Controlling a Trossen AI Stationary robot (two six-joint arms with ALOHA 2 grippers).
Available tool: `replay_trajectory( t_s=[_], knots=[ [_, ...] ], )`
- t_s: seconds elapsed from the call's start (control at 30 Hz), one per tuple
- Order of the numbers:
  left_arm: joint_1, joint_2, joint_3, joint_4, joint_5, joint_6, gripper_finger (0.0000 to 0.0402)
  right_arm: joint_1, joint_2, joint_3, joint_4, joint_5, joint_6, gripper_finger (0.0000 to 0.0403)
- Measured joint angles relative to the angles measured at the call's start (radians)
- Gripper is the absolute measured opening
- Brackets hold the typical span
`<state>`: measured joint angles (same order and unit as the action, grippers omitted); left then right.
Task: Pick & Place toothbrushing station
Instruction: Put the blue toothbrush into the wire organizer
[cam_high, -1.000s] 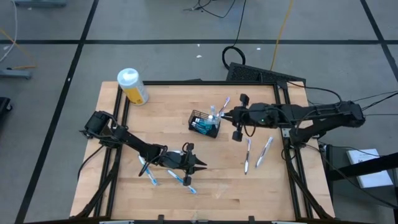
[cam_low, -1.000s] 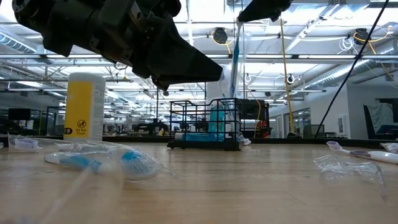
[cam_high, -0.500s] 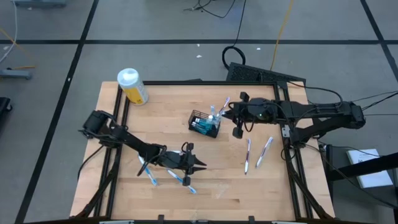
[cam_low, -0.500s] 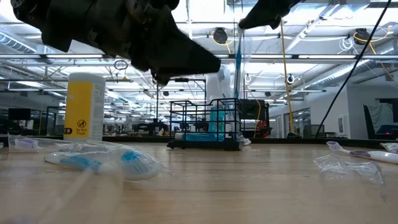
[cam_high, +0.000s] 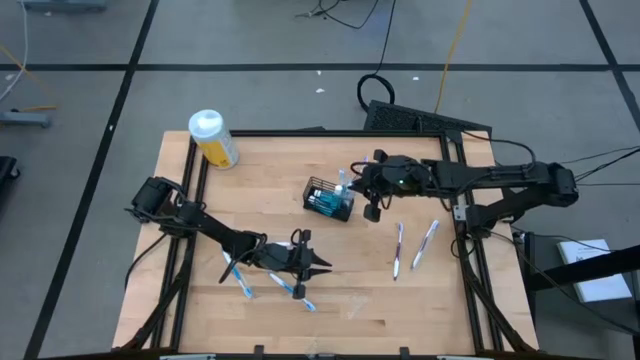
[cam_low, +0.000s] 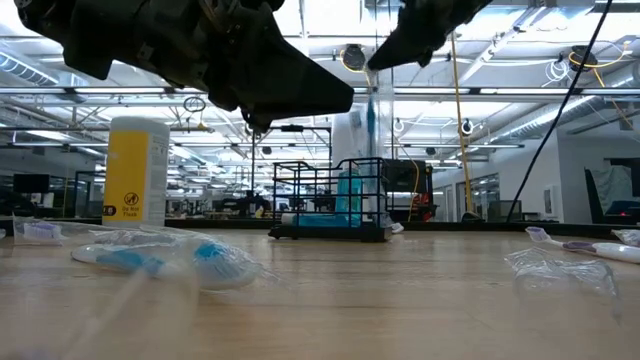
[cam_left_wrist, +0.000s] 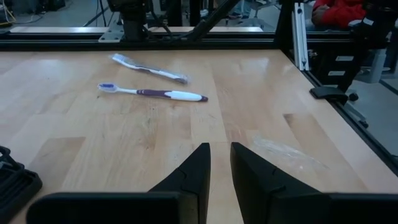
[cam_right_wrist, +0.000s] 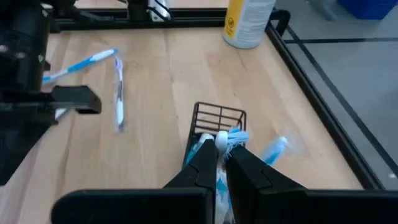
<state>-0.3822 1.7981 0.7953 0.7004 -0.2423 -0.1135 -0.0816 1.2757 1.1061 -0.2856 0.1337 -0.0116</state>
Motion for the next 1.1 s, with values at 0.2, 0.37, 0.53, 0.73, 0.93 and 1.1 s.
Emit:
replay_trajectory(
  t_s=[0.2,0.37,0.53,0.73,0.93,1.1],
  knots=[
    [-0.001,0.0,0.0,-0.001,-0.001,0.001,0.0067,-0.036,0.058,0.0,0.021,-0.06,0.014,0.0007],
    [0.0,0.0,0.0,-0.002,-0.001,0.002,0.0067,-0.061,0.103,0.0,0.021,-0.087,0.026,0.0007],
    [0.0,0.0,0.0,-0.003,-0.001,0.003,0.0067,-0.076,0.125,0.0,0.023,-0.088,0.027,0.0007],
    [0.0,0.0,0.0,-0.007,-0.001,0.003,0.0067,-0.089,0.133,-0.01,0.03,-0.118,0.051,0.0007],
    [0.0,0.0,0.0,-0.017,-0.001,0.003,0.0067,-0.11,0.132,-0.053,0.052,-0.139,0.083,0.0007],
    [0.0,0.0,0.0,-0.016,-0.001,0.003,0.0067,-0.109,0.131,-0.067,0.052,-0.132,0.097,0.0007]
  ],
)
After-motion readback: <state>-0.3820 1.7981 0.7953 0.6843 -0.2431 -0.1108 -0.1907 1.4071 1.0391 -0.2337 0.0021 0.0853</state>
